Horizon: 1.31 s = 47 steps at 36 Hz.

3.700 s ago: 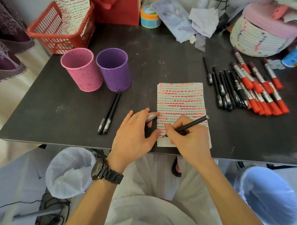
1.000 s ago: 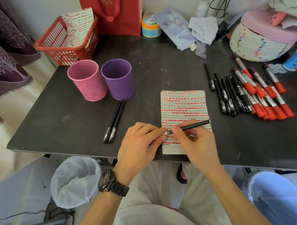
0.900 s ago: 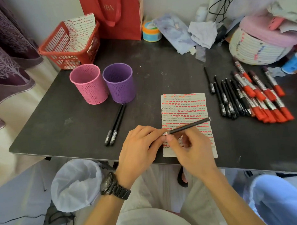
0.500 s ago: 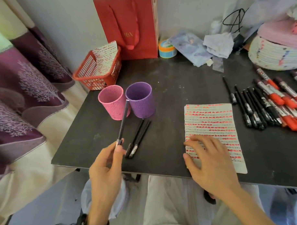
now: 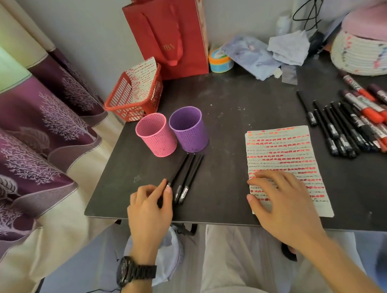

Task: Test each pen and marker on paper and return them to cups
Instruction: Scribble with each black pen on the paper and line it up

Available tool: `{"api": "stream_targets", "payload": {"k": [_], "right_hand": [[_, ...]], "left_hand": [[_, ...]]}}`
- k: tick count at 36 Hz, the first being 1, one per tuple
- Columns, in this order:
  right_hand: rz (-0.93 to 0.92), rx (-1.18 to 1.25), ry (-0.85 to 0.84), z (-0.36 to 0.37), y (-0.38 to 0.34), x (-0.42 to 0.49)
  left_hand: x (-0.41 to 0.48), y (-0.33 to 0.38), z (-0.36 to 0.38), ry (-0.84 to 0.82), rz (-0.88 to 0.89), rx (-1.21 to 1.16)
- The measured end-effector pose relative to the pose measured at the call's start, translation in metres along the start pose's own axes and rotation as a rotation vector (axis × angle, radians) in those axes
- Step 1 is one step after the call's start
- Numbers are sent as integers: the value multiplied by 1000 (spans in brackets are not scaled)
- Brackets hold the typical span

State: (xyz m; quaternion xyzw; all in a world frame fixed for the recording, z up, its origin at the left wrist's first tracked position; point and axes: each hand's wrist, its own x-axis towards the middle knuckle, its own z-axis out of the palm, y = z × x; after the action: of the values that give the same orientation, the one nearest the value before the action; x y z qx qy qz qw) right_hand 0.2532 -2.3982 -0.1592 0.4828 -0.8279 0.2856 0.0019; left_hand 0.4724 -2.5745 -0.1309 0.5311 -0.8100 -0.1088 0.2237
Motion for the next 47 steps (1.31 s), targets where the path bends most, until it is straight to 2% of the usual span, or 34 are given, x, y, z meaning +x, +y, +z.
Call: {"api": "stream_targets", "payload": {"k": [8, 20, 24, 27, 32, 38, 43, 47], "right_hand": [[-8, 3, -1, -1, -1, 0], [32, 10, -26, -3, -4, -1], [38, 18, -34, -4, -5, -1], [38, 23, -28, -5, -5, 0], [25, 25, -24, -4, -4, 0], [20, 35, -13, -1, -3, -1], [17, 35, -1, -1, -3, 1], [24, 101, -143, -9, 4, 7]], "left_hand": [[-6, 30, 11, -87, 83, -29], [-21, 47, 28, -8, 95, -28], [-17, 59, 30, 46, 188, 37], [-9, 76, 34, 56, 309, 1], [10, 111, 51, -93, 530, -95], [27, 122, 81, -339, 586, -41], [27, 113, 90, -344, 590, -52], [27, 114, 88, -348, 573, -57]]}}
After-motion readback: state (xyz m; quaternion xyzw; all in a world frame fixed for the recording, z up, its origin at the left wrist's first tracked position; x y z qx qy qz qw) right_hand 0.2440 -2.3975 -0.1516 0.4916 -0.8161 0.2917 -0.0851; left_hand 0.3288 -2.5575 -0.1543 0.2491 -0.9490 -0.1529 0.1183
